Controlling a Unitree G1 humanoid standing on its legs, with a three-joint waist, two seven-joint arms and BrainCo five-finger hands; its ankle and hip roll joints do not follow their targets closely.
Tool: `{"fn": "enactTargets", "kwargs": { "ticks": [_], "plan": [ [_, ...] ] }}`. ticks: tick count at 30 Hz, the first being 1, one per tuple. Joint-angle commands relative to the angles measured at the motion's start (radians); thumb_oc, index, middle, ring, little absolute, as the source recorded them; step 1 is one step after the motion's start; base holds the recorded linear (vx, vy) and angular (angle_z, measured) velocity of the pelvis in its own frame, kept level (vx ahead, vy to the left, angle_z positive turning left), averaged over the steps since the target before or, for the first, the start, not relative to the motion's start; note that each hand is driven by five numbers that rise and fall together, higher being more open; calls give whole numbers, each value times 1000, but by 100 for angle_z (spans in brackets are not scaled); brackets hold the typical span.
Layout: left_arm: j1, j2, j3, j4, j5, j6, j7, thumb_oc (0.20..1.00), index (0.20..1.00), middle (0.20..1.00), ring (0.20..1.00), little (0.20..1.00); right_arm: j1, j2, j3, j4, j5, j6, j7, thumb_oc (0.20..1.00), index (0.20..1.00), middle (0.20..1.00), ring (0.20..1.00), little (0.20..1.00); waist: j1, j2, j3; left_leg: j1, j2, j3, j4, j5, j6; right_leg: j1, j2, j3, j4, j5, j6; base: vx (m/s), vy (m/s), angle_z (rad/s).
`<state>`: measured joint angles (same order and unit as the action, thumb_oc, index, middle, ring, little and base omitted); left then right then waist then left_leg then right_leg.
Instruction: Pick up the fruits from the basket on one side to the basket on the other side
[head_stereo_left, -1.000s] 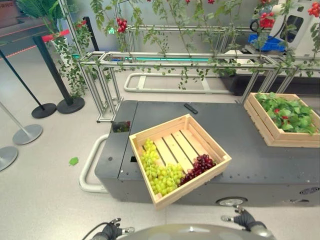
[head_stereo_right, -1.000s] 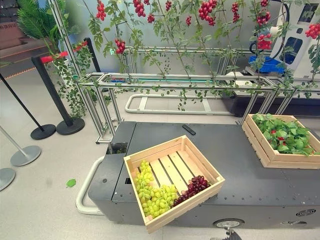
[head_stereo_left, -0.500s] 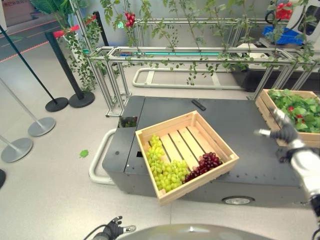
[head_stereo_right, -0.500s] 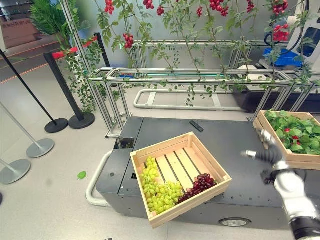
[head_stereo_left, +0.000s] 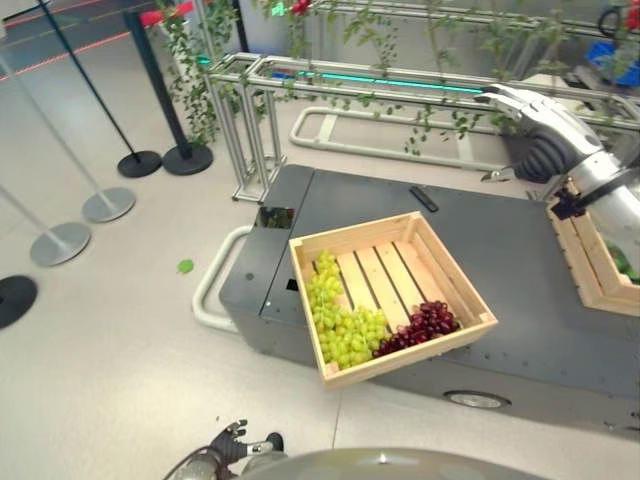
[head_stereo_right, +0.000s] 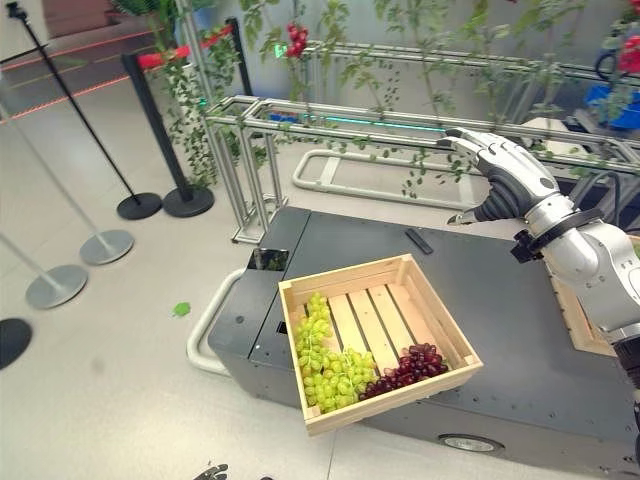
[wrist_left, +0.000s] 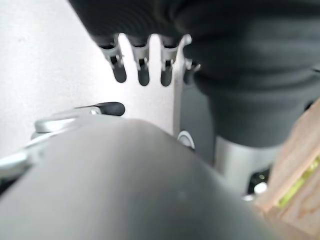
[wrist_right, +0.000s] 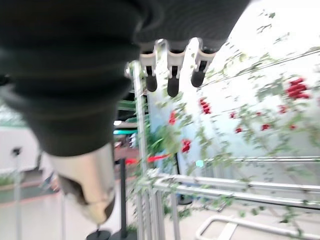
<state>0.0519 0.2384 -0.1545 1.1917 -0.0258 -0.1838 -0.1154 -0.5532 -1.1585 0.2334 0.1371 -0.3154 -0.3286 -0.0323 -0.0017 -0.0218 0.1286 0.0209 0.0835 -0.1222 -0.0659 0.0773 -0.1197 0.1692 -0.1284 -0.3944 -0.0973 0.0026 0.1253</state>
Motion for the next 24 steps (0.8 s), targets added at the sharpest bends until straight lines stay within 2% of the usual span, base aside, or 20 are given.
{"fn": "enactTargets", "kwargs": {
  "ticks": [1, 2, 3, 5, 8, 10, 13, 14, 15, 16, 17, 18, 19, 21, 22, 24],
  "plan": [
    [-80, 39, -37, 4, -26, -24, 13, 1000, 1000, 1000, 1000, 1000, -119, -42, 84, -30, -71, -10, -34, 1000, 1000, 1000, 1000, 1000, 34, -64, 28, -20, -55, -15, 23, -34, 42, -50, 60, -17, 83, -76, -45, -7, -23, 8],
    [-83, 44, -38, 2, -29, -24, 15, 1000, 1000, 1000, 1000, 1000, -140, -47, 108, -23, -93, -9, -38, 1000, 1000, 1000, 1000, 1000, 37, -66, 33, -30, -57, -20, 32, -35, 42, -59, 60, -18, 92, -80, -47, -41, -33, 22],
    [-94, 58, -36, -5, -40, -21, 20, 1000, 1000, 1000, 1000, 1000, -239, -74, 211, -26, -172, -4, -41, 1000, 1000, 1000, 1000, 1000, 45, -71, 56, -54, -58, -20, 61, -48, 43, -91, 58, -12, 130, -97, -51, -41, -11, 24],
    [-101, 62, -33, -11, -48, -20, 26, 1000, 1000, 1000, 1000, 1000, -298, -85, 267, -22, -200, -3, -42, 1000, 1000, 1000, 1000, 1000, 45, -73, 68, -73, -59, -22, 77, -51, 44, -112, 54, -10, 148, -102, -53, -76, -5, 15],
    [-130, 90, -14, -86, -128, -32, 70, 1000, 1000, 1000, 1000, 1000, -480, -94, 437, 14, -263, 5, -49, 1000, 1000, 1000, 1000, 1000, 54, -72, 133, -173, -67, -22, 159, -59, 45, -223, 31, 2, 240, -113, -57, -168, 17, 8],
    [-136, 93, 1, -118, -173, -39, 78, 1000, 1000, 1000, 1000, 1000, -529, -91, 492, 31, -270, 6, -48, 1000, 1000, 1000, 1000, 1000, 55, -70, 146, -203, -70, -20, 182, -63, 45, -254, 25, 5, 265, -118, -57, -85, 8, 2],
    [-132, 120, 17, -285, -293, -75, 94, 1000, 1000, 1000, 1000, 1000, -579, -105, 558, 64, -300, 11, -53, 1000, 1000, 1000, 1000, 1000, 67, -61, 183, -254, -74, -23, 217, -64, 44, -307, 10, 8, 312, -123, -57, -75, 16, -2],
    [-127, 130, 24, -334, -319, -87, 99, 1000, 1000, 1000, 1000, 1000, -586, -106, 566, 81, -304, 16, -56, 1000, 1000, 1000, 1000, 1000, 69, -58, 192, -271, -72, -24, 225, -62, 43, -323, 4, 6, 325, -125, -56, -119, -5, 7],
    [-126, 171, 51, -526, -366, -134, 126, 1000, 1000, 1000, 1000, 1000, -581, -119, 561, 87, -312, 24, -61, 1000, 1000, 1000, 1000, 1000, 80, -52, 219, -306, -72, -30, 239, -58, 41, -366, -6, 4, 359, -127, -56, -99, -8, 9],
    [-124, 172, 52, -528, -366, -132, 126, 1000, 1000, 1000, 1000, 1000, -579, -119, 560, 87, -313, 24, -61, 1000, 1000, 1000, 1000, 1000, 79, -53, 217, -308, -72, -30, 241, -58, 41, -368, -7, 4, 361, -128, -56, -140, -28, 8],
    [-125, 212, 79, -699, -401, -169, 140, 1000, 1000, 1000, 1000, 1000, -558, -130, 544, 121, -313, 35, -70, 1000, 1000, 1000, 1000, 1000, 89, -47, 238, -344, -74, -38, 253, -52, 38, -409, -15, -3, 392, -133, -56, -66, -17, 8],
    [-123, 214, 80, -702, -401, -167, 141, 1000, 1000, 1000, 1000, 1000, -555, -129, 541, 121, -314, 35, -71, 1000, 1000, 1000, 1000, 1000, 89, -48, 236, -346, -74, -39, 254, -53, 38, -412, -15, -3, 394, -134, -56, -104, -33, 15],
    [-130, 234, 109, -825, -420, -191, 154, 1000, 1000, 1000, 1000, 1000, -535, -124, 519, 142, -307, 44, -75, 1000, 1000, 1000, 1000, 1000, 97, -45, 250, -366, -74, -45, 254, -48, 37, -436, -18, -3, 405, -137, -57, -38, -16, 18],
    [-129, 236, 109, -827, -420, -190, 154, 1000, 1000, 1000, 1000, 1000, -531, -123, 515, 142, -308, 44, -75, 1000, 1000, 1000, 1000, 1000, 97, -47, 248, -368, -74, -45, 254, -48, 37, -439, -18, -3, 407, -137, -57, -41, -12, 14],
    [-156, 247, 133, -918, -444, -213, 164, 1000, 1000, 1000, 1000, 1000, -515, -110, 494, 166, -292, 55, -78, 1000, 1000, 1000, 1000, 1000, 104, -44, 260, -386, -72, -49, 249, -41, 34, -466, -23, -8, 419, -139, -58, -54, -5, 3],
    [-189, 257, 152, -986, -463, -229, 172, 1000, 1000, 1000, 1000, 1000, -489, -99, 467, 185, -279, 60, -77, 1000, 1000, 1000, 1000, 1000, 110, -44, 267, -404, -73, -54, 244, -35, 34, -492, -27, -13, 431, -140, -57, -54, -13, 2]
  ]
}}
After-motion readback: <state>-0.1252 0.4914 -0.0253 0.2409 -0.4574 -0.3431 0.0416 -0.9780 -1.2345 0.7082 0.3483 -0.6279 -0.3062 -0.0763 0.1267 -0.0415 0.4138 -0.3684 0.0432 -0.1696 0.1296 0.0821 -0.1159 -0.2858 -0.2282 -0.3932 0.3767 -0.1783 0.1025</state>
